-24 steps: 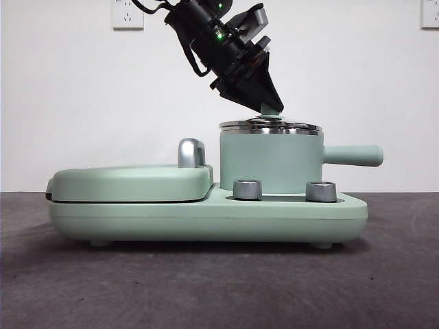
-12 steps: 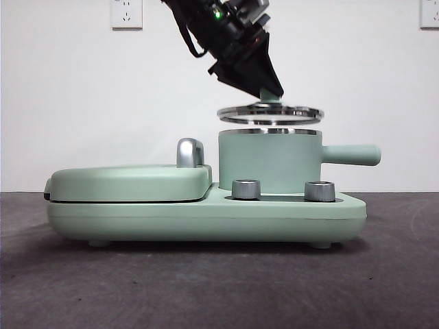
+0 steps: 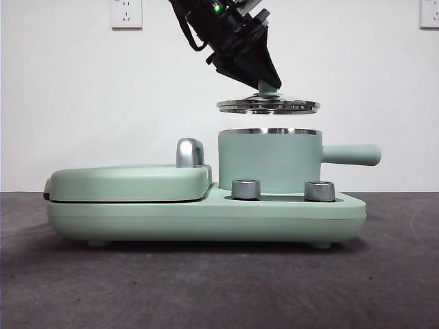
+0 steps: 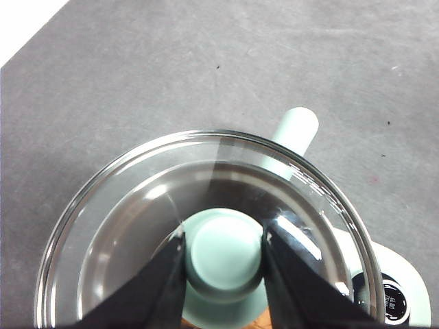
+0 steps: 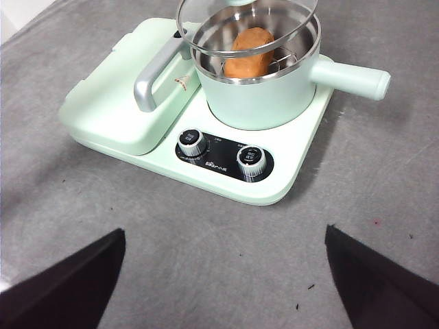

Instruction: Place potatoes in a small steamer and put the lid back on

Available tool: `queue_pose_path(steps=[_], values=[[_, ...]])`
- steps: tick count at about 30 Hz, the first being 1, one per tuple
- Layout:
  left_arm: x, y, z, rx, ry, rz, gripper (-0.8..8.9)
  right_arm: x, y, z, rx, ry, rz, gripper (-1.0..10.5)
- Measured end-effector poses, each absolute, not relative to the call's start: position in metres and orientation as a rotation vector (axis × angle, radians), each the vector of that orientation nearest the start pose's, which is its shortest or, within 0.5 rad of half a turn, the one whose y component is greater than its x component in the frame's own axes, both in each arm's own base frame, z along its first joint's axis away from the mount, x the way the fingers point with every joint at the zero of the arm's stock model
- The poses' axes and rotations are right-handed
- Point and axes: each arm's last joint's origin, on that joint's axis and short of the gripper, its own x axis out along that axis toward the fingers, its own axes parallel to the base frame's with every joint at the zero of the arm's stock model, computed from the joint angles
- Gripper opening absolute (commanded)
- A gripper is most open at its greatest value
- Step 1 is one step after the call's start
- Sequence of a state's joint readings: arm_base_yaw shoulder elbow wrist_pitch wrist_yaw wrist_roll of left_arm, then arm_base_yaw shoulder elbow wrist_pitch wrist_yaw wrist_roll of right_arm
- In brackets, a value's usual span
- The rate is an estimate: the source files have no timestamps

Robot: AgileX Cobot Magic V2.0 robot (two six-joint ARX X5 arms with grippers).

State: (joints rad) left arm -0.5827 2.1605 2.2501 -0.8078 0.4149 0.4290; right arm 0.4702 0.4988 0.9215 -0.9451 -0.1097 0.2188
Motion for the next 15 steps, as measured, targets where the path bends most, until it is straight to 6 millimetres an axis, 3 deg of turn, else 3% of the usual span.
queue_pose_path(steps=[15], values=[[0.404, -0.28, 0.316, 0.439, 0.57, -1.103, 0.15, 0.062, 0.035, 0.337, 0.113, 0.58, 0.506, 4.6]])
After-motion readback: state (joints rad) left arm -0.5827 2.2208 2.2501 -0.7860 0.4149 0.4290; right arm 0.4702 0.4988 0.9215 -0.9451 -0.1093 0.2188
